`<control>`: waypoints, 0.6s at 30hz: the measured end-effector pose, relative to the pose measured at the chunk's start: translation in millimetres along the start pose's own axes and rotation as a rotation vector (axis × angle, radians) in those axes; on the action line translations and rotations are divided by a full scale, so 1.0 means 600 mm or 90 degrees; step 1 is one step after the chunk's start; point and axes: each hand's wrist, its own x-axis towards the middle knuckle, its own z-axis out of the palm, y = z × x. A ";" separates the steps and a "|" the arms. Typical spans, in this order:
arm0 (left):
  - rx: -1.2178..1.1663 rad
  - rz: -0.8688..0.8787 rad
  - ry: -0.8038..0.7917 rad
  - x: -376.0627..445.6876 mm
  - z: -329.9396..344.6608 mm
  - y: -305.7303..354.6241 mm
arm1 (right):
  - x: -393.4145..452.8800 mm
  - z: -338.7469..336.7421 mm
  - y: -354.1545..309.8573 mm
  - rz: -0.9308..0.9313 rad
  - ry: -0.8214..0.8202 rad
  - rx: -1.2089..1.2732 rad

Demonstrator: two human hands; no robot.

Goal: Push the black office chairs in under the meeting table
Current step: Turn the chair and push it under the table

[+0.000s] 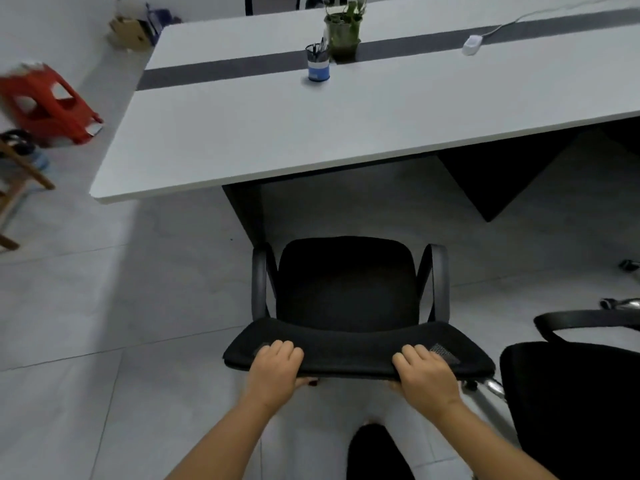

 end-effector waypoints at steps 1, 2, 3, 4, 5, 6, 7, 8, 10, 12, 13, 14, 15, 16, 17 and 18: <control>0.003 -0.002 -0.009 0.030 0.004 -0.010 | 0.026 0.009 0.015 -0.003 -0.002 0.002; 0.001 -0.005 -0.016 0.058 0.008 -0.020 | 0.052 0.017 0.030 -0.009 -0.005 0.009; -0.005 -0.012 -0.016 0.085 0.012 -0.029 | 0.076 0.026 0.045 -0.015 -0.007 0.014; -0.009 -0.017 -0.015 0.111 0.017 -0.038 | 0.100 0.036 0.060 -0.019 -0.009 0.017; -0.012 -0.018 -0.014 0.137 0.021 -0.048 | 0.124 0.047 0.076 -0.021 -0.010 0.016; -0.012 -0.015 -0.013 0.164 0.027 -0.057 | 0.149 0.056 0.091 -0.024 -0.010 0.013; -0.011 -0.013 -0.010 0.189 0.031 -0.067 | 0.174 0.065 0.106 -0.027 -0.004 0.009; -0.010 -0.011 -0.005 0.215 0.036 -0.078 | 0.198 0.073 0.119 -0.029 0.007 0.004; -0.008 -0.016 0.003 0.262 0.042 -0.097 | 0.246 0.088 0.145 -0.044 0.028 -0.007; -0.010 -0.020 0.000 0.306 0.049 -0.113 | 0.294 0.095 0.172 -0.058 0.027 -0.010; -0.012 -0.022 -0.004 0.327 0.054 -0.120 | 0.316 0.098 0.184 -0.058 0.020 -0.013; -0.015 -0.022 -0.008 0.348 0.058 -0.127 | 0.338 0.103 0.195 -0.056 0.011 -0.015; -0.019 -0.017 -0.014 0.369 0.063 -0.136 | 0.358 0.110 0.206 -0.060 0.008 -0.017; -0.025 -0.012 -0.018 0.388 0.066 -0.145 | 0.378 0.117 0.215 -0.064 0.007 -0.020; -0.028 -0.012 -0.016 0.406 0.069 -0.154 | 0.397 0.124 0.223 -0.070 0.011 -0.023; -0.032 -0.015 -0.018 0.424 0.068 -0.164 | 0.419 0.129 0.230 -0.071 0.007 -0.023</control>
